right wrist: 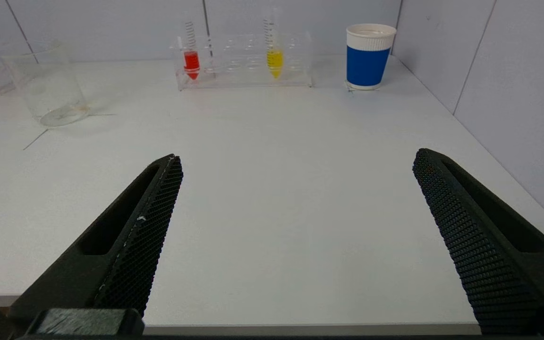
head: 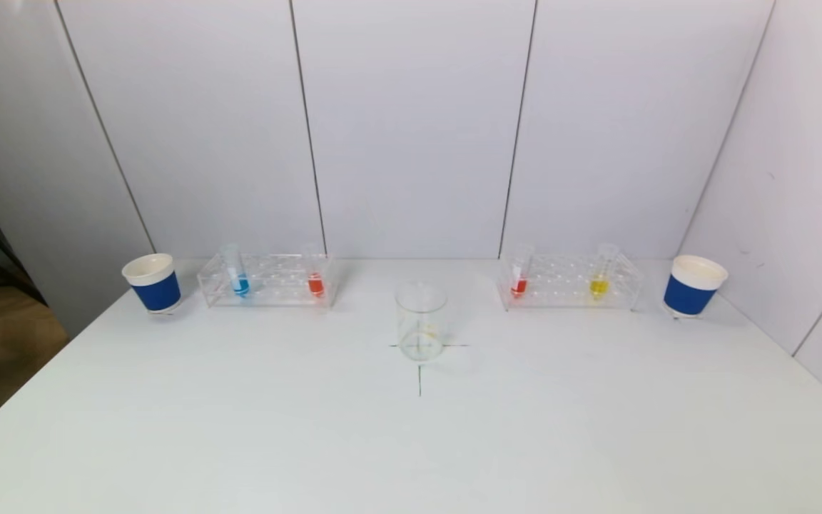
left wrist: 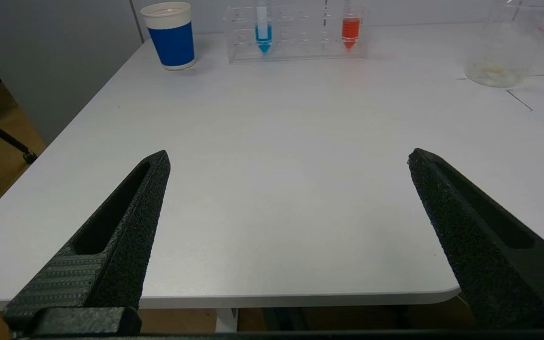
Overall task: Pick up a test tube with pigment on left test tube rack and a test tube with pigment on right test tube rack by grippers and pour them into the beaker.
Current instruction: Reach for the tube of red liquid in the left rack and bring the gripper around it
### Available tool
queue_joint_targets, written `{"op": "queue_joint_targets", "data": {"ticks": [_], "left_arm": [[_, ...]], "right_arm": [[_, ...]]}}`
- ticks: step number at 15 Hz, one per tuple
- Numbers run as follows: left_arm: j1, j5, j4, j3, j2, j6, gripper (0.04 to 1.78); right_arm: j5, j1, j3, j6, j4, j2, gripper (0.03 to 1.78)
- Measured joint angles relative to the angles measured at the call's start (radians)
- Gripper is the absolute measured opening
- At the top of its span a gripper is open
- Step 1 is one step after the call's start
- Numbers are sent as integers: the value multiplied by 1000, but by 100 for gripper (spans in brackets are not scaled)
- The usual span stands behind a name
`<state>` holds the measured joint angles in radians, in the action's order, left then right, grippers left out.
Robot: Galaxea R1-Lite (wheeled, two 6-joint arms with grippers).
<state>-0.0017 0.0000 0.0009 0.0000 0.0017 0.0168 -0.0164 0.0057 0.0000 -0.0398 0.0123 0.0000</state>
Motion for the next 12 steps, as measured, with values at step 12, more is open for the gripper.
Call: {"op": "queue_joint_targets", "data": {"ticks": [12], "left_arm": [[0,5,7,-2,0,11,176]], "right_arm": [[0,0,0,0,0,0,177]]}}
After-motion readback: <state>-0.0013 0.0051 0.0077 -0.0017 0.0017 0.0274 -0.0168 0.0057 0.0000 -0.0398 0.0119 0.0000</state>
